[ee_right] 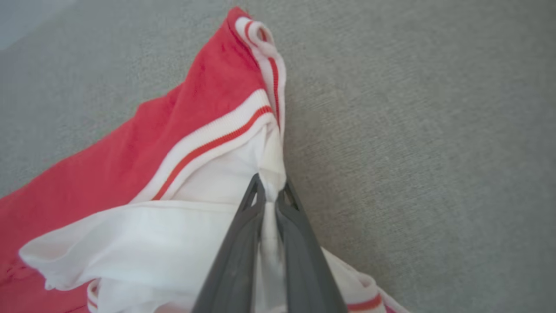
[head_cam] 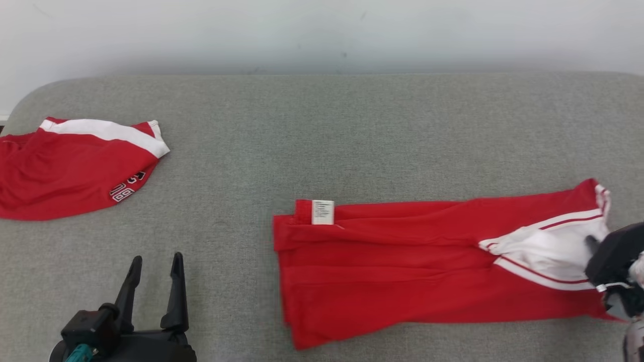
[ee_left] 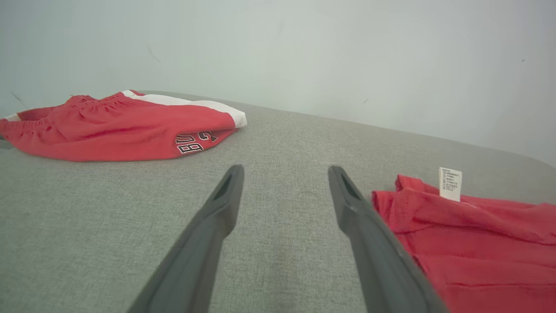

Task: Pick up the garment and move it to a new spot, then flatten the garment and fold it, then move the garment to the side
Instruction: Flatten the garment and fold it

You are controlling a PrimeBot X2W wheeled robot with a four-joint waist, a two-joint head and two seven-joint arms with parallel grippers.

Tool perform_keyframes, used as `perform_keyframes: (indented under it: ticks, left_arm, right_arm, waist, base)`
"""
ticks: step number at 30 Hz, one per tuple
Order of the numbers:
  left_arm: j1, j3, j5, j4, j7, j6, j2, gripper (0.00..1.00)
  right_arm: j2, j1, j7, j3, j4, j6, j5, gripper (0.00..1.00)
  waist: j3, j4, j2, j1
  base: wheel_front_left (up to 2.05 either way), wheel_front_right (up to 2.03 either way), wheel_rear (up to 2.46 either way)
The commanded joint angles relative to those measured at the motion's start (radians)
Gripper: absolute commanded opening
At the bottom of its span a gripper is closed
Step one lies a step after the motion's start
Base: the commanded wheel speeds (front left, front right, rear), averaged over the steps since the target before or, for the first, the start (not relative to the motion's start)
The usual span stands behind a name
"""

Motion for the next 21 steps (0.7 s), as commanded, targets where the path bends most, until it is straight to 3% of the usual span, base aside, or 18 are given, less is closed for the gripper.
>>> perform_keyframes:
  ticks: [1,8,13,21]
  left_arm:
    - [-0.015,0.007,0.009,0.004,0.0,-0.003,0.004,1.0]
    - [-0.024,0.009,0.015,0.008,0.0,-0.007,0.003,1.0]
    - [-0.022,-0.001,0.007,0.012,0.0,-0.01,0.001,1.0]
    - [0.015,-0.007,-0.004,0.022,0.0,-0.013,-0.002,1.0]
  right_arm:
    - [-0.029,-0.017,-0.009,-0.03,-0.003,-0.003,-0.015,0.0]
    - [-0.092,-0.028,-0.008,-0.124,-0.022,-0.003,-0.089,0.0]
    - [-0.085,-0.009,0.02,-0.126,-0.065,-0.003,-0.114,0.0]
    - [0.023,0.061,0.104,0.082,-0.212,-0.003,-0.043,0.0]
  waist:
    - [0.0,-0.016,-0.0001,0.0]
    - [-0.002,-0.031,-0.0001,0.0]
    - [-0.01,-0.031,-0.0001,0.0]
    - [-0.056,-0.027,-0.0001,0.0]
  base:
    - [0.0,0.0,0.0]
    - [0.0,0.0,0.0]
    - [0.0,0.0,0.0]
    - [0.0,0.0,0.0]
